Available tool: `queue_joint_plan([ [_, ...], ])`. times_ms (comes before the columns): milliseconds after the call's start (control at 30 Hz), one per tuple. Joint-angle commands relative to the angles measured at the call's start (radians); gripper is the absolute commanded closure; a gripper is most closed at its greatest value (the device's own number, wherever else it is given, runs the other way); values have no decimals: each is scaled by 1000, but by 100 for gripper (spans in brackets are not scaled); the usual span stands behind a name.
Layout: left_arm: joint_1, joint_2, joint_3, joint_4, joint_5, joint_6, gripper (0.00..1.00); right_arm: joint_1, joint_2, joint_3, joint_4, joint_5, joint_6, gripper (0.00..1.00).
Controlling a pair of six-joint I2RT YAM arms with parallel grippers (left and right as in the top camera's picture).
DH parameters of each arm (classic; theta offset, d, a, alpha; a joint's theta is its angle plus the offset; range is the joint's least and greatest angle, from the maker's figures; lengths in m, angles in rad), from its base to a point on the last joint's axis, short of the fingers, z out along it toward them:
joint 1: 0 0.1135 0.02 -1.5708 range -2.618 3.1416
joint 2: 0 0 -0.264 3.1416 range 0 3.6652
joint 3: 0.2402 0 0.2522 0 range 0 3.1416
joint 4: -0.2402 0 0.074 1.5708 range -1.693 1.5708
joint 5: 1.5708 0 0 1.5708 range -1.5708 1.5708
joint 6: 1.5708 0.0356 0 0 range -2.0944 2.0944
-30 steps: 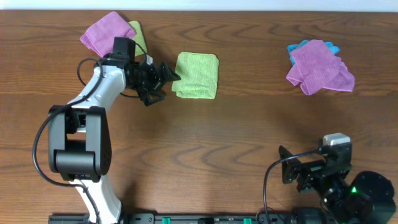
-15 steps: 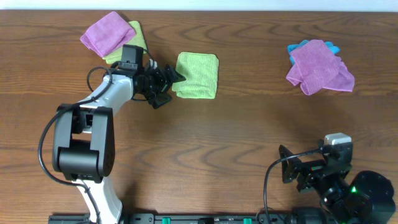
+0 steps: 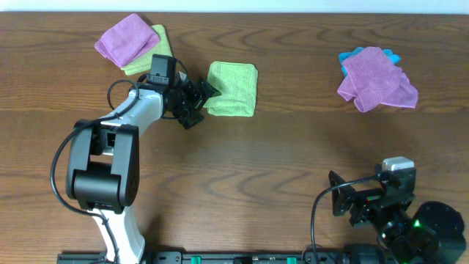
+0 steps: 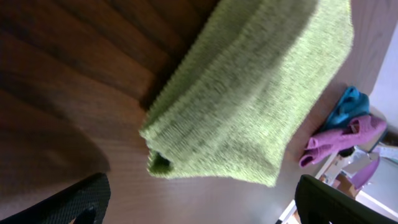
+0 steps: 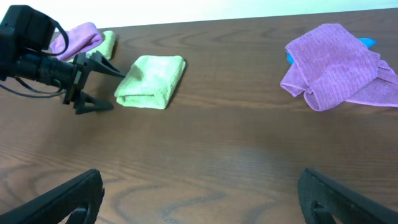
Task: Fold the cloth
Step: 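Move the left gripper toward the folded green square's left edge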
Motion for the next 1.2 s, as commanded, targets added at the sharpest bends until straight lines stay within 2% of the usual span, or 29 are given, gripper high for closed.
queue_joint_plan([
  [0, -14, 28, -7, 10, -29, -23, 3, -13, -1, -8, 1, -3, 13, 1],
  [367, -78, 30, -7, 58, -130, -48, 4, -13, -1, -8, 1, -3, 13, 1],
  [567, -111, 41, -7, 87, -209, -48, 0, -13, -1, -8, 1, -3, 13, 1],
  [700, -124, 98, -7, 121, -207, -50, 13, -13, -1, -8, 1, -3, 13, 1],
  [800, -127, 153, -7, 153, -183, -49, 27, -13, -1, -8, 1, -3, 13, 1],
  [833, -127, 166, -7, 171, -166, -45, 36, -13, -1, -8, 1, -3, 13, 1],
  [900, -127, 189, -7, 211, -145, -29, 66, -13, -1, -8, 1, -3, 13, 1],
  [1000, -127, 192, -7, 255, -140, 21, 94, -13, -1, -8, 1, -3, 13, 1],
  [1167, -124, 190, 5, 343, -64, 60, 94, -13, -1, -8, 1, -3, 13, 1],
])
